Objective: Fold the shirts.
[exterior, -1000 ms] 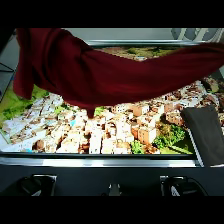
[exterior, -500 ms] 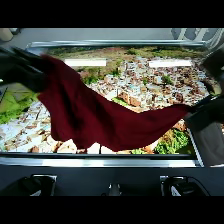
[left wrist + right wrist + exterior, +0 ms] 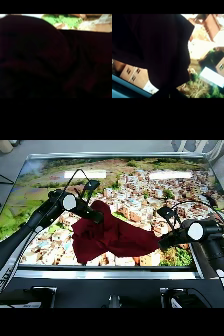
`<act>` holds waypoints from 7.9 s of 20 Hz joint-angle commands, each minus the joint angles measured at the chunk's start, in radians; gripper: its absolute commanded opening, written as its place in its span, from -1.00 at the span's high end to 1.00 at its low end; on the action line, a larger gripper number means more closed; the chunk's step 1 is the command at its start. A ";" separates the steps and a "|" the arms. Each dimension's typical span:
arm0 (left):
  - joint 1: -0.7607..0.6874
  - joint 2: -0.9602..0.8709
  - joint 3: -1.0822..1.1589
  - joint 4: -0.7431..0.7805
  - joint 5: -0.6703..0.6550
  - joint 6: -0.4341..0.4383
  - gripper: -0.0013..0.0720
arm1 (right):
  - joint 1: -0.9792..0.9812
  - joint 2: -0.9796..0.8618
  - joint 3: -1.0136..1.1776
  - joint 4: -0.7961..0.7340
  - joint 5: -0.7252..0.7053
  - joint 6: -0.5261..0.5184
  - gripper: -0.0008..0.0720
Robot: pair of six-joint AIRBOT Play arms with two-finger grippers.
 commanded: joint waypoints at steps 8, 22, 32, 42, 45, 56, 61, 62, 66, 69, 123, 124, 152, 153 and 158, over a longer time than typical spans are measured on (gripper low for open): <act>0.292 0.348 -0.553 -0.046 -0.190 -0.060 -0.72 | 0.000 -0.016 -0.032 -0.020 0.004 -0.039 0.93; 0.237 0.275 -0.869 -0.389 0.266 -0.056 0.89 | 0.000 -0.082 -0.086 0.134 -0.014 -0.049 -0.77; 0.236 0.381 -0.855 -0.389 0.262 -0.018 0.90 | 0.000 -0.221 -0.185 0.357 -0.220 -0.085 -0.85; 0.237 0.562 -0.841 -0.389 0.262 -0.010 0.90 | 0.000 -0.279 -0.117 0.351 -0.280 -0.098 0.93; 0.241 0.673 -0.727 -0.376 0.262 0.062 0.90 | 0.000 -0.138 0.014 0.319 -0.251 -0.110 0.93; 0.446 0.898 0.288 -0.251 0.430 0.020 0.90 | 0.000 0.308 0.904 -0.325 -0.256 0.198 0.94; 0.446 0.874 0.255 -0.312 0.268 0.036 0.90 | 0.000 0.309 0.915 -0.334 -0.241 0.194 0.94; 0.446 0.874 0.251 -0.274 0.259 0.049 0.90 | 0.000 0.306 0.915 -0.337 -0.228 0.188 0.94; 0.446 0.840 0.164 -0.155 0.084 0.007 0.90 | 0.000 0.211 0.914 -0.371 -0.021 0.106 0.94; 0.447 0.783 -0.035 -0.155 0.021 0.004 0.90 | 0.000 0.018 0.896 -0.371 0.107 0.061 0.94; 0.694 0.422 -0.972 -0.403 -0.016 0.266 0.90 | -0.286 -0.687 0.253 0.244 0.166 -0.143 0.94; 0.694 0.438 -0.961 -0.412 -0.017 0.275 0.90 | -0.286 -0.687 0.247 0.242 0.167 -0.147 0.93; 0.695 0.842 0.140 -0.301 0.139 0.118 0.90 | -0.289 0.114 0.925 0.110 -0.008 -0.206 0.93; 0.695 0.814 0.090 -0.302 0.119 0.118 0.90 | -0.289 0.046 0.925 0.106 0.079 -0.207 0.93; 0.694 0.591 -0.272 -0.314 0.200 0.222 0.90 | -0.286 -0.398 0.845 0.186 0.151 -0.228 0.94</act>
